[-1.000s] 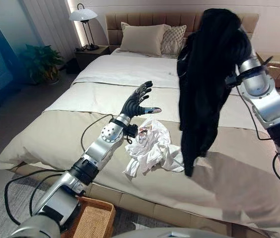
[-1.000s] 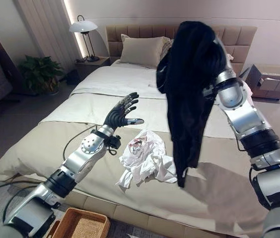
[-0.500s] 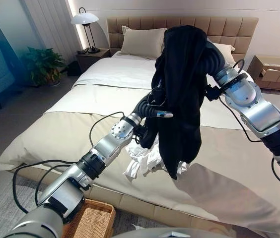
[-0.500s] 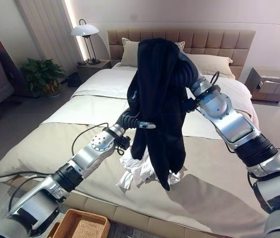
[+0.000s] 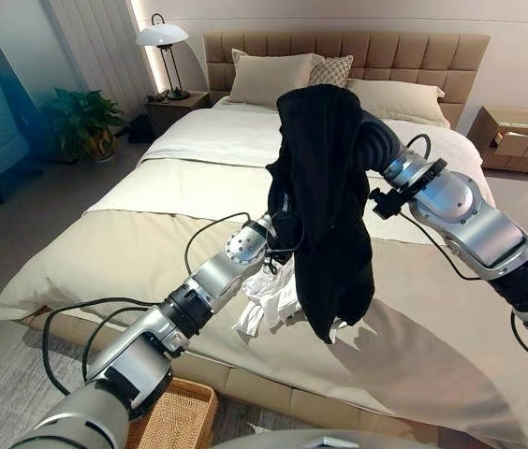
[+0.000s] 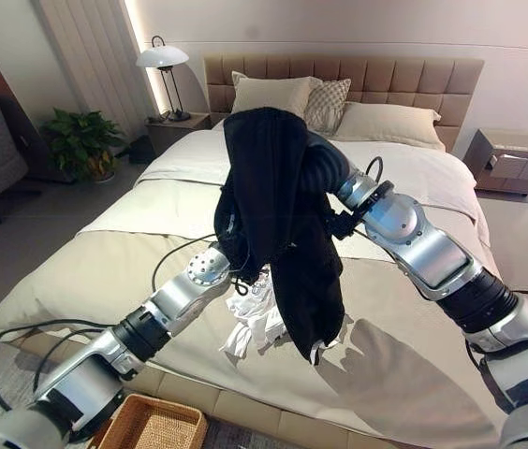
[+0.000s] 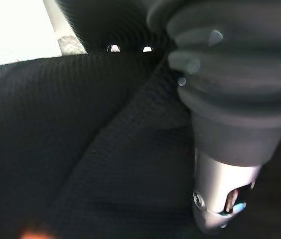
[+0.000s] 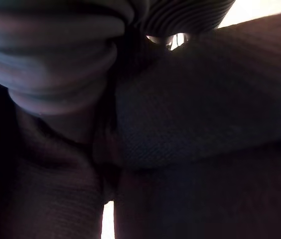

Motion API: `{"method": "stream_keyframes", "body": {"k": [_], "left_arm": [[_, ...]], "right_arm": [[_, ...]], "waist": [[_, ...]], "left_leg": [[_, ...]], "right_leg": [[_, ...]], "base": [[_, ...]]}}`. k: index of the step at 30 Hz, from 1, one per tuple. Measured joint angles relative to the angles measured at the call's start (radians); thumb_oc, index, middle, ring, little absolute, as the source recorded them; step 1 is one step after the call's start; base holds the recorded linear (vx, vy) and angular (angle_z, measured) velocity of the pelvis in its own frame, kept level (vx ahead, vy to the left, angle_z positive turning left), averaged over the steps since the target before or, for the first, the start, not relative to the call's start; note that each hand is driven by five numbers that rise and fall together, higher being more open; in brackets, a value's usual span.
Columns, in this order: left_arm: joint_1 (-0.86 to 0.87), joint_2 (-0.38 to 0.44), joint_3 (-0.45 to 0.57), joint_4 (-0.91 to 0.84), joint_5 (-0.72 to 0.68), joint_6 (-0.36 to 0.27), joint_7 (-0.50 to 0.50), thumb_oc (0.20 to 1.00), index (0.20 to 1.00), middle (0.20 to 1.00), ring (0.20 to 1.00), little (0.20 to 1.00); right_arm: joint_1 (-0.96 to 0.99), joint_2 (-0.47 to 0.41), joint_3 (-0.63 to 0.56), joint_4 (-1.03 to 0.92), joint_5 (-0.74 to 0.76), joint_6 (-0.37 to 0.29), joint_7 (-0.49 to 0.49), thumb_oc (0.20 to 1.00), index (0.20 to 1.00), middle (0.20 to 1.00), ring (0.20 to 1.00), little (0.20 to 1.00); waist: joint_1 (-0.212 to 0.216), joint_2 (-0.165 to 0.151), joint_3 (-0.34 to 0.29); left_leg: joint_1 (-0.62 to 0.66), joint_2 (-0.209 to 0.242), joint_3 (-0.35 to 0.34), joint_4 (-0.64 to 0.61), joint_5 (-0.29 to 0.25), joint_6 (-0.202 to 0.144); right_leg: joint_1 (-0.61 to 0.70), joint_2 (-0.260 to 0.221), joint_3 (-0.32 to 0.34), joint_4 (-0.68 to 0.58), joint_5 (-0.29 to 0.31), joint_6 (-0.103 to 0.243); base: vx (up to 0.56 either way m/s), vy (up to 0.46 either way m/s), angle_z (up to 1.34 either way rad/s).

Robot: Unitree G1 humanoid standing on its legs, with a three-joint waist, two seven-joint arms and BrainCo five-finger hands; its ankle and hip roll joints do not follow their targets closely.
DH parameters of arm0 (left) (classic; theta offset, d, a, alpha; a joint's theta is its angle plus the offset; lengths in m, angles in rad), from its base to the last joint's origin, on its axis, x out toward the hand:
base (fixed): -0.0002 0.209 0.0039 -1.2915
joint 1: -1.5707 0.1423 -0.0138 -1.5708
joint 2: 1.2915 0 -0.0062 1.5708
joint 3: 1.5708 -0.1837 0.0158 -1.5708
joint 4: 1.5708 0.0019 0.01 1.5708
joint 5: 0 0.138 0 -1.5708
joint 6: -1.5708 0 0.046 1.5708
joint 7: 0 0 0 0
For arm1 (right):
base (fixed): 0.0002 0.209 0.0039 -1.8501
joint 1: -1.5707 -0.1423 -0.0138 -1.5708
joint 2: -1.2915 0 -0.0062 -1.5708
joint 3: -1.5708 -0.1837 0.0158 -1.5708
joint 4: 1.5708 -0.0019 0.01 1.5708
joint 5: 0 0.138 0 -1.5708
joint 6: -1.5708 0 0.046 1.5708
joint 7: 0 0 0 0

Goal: Pick up clothes into the bucket

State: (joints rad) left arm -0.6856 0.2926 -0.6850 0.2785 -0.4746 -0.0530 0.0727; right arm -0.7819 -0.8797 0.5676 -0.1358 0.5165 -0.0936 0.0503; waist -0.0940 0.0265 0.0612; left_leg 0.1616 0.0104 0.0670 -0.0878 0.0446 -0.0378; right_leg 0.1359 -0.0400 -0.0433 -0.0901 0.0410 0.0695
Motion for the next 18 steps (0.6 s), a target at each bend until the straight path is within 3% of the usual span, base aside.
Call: {"method": "stream_keyframes", "body": {"k": [5,6,7,11,12,13,18], "left_arm": [[0.0,-0.015,-0.011,-0.001,-0.046,0.002,-0.005,1.0,1.0,1.0,1.0,1.0],[0.0,-0.004,-0.032,-0.011,-0.076,0.003,-0.011,0.711,0.711,0.711,0.711,0.711],[0.0,0.004,-0.043,-0.015,-0.106,0.006,-0.021,0.2,0.2,0.2,0.2,0.2],[0.0,0.033,-0.072,-0.045,-0.257,0.022,-0.047,0.2,0.2,0.2,0.2,0.2],[0.0,0.043,-0.083,-0.056,-0.279,0.025,-0.056,0.2,0.2,0.2,0.2,0.2],[0.002,0.053,-0.084,-0.062,-0.313,0.027,-0.062,0.2,0.2,0.2,0.2,0.2],[0.018,0.063,-0.083,-0.071,-0.409,0.029,-0.065,0.2,0.2,0.2,0.2,0.2]], "right_arm": [[0.0,0.002,0.014,-0.008,0.028,0.0,0.006,0.2,0.2,0.2,0.2,0.2],[0.0,0.001,0.025,-0.008,0.041,0.0,0.006,0.2,0.2,0.2,0.2,0.2],[0.0,0.0,0.033,-0.008,0.049,0.0,0.006,0.2,0.2,0.2,0.2,0.2],[0.0,0.004,0.037,-0.009,0.063,0.0,0.006,0.2,0.2,0.2,0.2,0.2],[0.0,0.004,0.037,-0.009,0.065,0.0,0.006,0.564,0.564,0.564,0.564,0.564],[0.001,0.005,0.037,-0.009,0.065,0.0,0.005,1.0,1.0,1.0,1.0,1.0],[0.003,0.009,0.036,-0.014,0.067,-0.002,-0.006,1.0,1.0,1.0,1.0,1.0]], "waist": [[-0.002,0.0,-0.002],[-0.002,0.0,-0.003],[-0.002,0.001,-0.003],[-0.002,0.0,-0.003],[-0.002,0.0,-0.003],[-0.001,0.0,-0.003],[-0.001,0.0,-0.004]], "left_leg": [[0.0,0.0,0.0,0.0,0.0,0.0],[0.0,0.0,0.001,0.0,0.0,0.0],[0.0,0.0,0.001,0.0,0.0,0.0],[-0.001,0.0,0.001,0.0,0.0,0.0],[-0.001,0.0,0.001,0.0,0.0,0.0],[-0.001,0.0,0.001,0.0,0.0,0.0],[-0.001,0.0,0.001,0.0,0.0,0.0]], "right_leg": [[-0.001,0.0,0.001,0.0,0.0,0.0],[-0.001,0.0,0.001,0.0,0.0,0.0],[-0.001,0.0,0.001,0.0,0.0,0.0],[-0.002,0.0,0.002,0.0,0.0,0.0],[-0.002,0.0,0.002,0.0,0.0,0.0],[-0.002,0.0,0.002,0.0,0.0,0.0],[-0.002,0.0,0.002,0.0,0.0,0.0]], "base": [[0.0,0.0,0.0],[0.0,0.0,0.0],[0.0,0.0,0.0],[0.0,0.0,0.0],[0.0,0.0,0.0],[0.0,0.0,0.0],[0.0,0.0,0.0]]}}
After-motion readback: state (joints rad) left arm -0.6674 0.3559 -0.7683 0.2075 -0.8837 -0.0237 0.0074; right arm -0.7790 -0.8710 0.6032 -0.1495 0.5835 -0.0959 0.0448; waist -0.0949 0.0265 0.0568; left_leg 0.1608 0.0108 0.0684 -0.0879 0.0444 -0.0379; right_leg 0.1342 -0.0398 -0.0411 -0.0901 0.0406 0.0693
